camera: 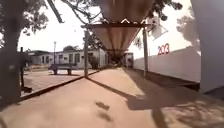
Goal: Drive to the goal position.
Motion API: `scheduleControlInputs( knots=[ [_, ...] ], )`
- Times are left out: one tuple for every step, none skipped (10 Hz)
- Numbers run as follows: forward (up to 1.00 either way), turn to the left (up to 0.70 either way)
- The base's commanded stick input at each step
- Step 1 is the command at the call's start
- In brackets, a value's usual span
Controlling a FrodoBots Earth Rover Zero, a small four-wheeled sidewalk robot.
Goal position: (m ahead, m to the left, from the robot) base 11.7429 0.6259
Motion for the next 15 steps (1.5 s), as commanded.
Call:
scheduleControlInputs(
  knots=[
    [0.7,0.0],
    [0.7,0.0],
    [0.7,0.0],
    [0.7,0.0],
    [0.7,0.0],
    [0.7,0.0],
    [0.7,0.0],
    [0.7,0.0],
    [0.7,0.0],
    [0.7,0.0],
    [0.7,0.0],
    [0.7,0.0],
    [0.7,0.0],
    [0.7,0.0],
    [0.7,0.0]
  ],
)
